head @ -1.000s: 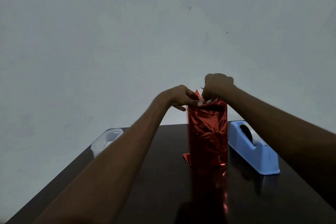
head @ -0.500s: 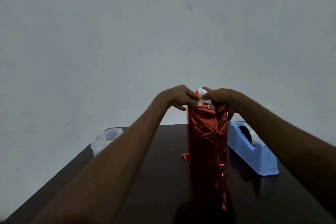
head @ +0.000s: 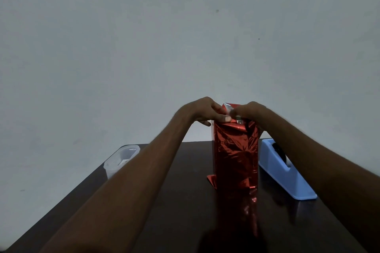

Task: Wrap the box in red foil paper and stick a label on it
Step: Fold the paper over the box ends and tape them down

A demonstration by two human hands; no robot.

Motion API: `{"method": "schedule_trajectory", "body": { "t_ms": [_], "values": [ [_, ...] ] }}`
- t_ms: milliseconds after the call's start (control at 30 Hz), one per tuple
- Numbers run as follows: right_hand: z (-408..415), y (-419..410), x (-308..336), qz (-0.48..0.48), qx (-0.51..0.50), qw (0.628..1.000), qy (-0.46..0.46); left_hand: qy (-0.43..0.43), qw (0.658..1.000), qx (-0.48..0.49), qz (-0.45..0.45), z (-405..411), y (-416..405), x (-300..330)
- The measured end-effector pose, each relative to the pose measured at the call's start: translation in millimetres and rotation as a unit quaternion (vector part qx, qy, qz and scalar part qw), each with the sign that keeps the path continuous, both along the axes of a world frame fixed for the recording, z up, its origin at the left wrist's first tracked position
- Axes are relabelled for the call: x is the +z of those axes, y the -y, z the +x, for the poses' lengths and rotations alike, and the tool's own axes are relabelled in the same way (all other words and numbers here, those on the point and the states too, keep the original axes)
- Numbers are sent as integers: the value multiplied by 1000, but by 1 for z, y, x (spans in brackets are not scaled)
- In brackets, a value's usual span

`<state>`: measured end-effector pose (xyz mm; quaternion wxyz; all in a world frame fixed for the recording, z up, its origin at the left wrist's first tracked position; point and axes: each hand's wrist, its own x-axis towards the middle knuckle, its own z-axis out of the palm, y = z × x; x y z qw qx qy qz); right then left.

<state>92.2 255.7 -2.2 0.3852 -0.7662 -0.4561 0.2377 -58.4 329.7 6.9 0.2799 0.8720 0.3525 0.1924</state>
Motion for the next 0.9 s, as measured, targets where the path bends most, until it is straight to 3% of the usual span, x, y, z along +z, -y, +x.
{"method": "schedule_trajectory", "body": {
  "t_ms": [200, 367, 467, 567, 633, 767, 833, 900],
  "values": [
    [-3, 1, 3, -13, -2, 997, 79, -6, 1000, 6, 0, 2, 2, 0],
    [6, 8, 0, 40, 7, 999, -21, -13, 999, 26, 13, 0, 5, -1],
    [21, 10, -5, 156, -41, 986, -41, -6, 995, 75, 62, 5, 8, -5],
    [26, 16, 0, 271, -71, 956, 86, -15, 967, 194, 168, 16, 17, -9],
    [22, 23, 3, 311, -50, 931, 185, -5, 952, 241, 187, 23, 27, -6],
    [8, 31, -11, 320, -4, 878, 356, 76, 964, 235, 100, 26, 44, 9],
    [2, 29, -25, 280, 48, 878, 385, 113, 967, 220, 55, 23, 45, 16],
    [-2, 28, -37, 262, 74, 878, 394, 87, 968, 223, 75, 17, 42, 21]
  ]
}}
